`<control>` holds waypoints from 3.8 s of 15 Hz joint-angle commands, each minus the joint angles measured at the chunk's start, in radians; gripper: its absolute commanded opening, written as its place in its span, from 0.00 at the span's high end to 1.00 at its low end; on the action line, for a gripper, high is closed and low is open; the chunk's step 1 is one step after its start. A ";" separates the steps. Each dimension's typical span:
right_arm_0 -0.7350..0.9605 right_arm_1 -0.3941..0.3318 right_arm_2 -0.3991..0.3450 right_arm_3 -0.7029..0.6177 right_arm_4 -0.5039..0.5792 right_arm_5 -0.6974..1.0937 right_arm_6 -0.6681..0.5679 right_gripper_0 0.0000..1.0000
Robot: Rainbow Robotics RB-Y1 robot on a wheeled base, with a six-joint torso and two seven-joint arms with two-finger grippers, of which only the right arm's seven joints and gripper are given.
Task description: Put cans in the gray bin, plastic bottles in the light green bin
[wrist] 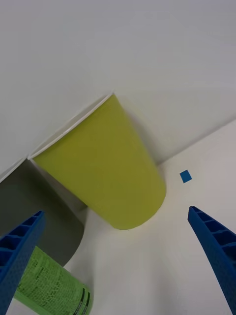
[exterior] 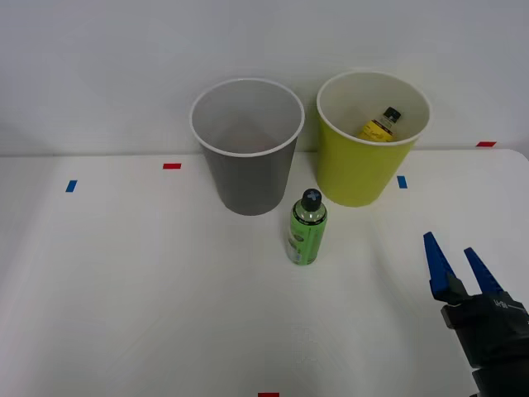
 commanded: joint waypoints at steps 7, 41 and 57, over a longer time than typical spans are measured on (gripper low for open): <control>0.097 -0.019 -0.053 0.000 0.263 -0.058 -0.169 0.00; 0.125 0.290 -0.189 0.382 0.737 -0.652 -0.171 0.00; 0.206 0.285 -0.179 0.422 0.612 -0.690 0.042 0.00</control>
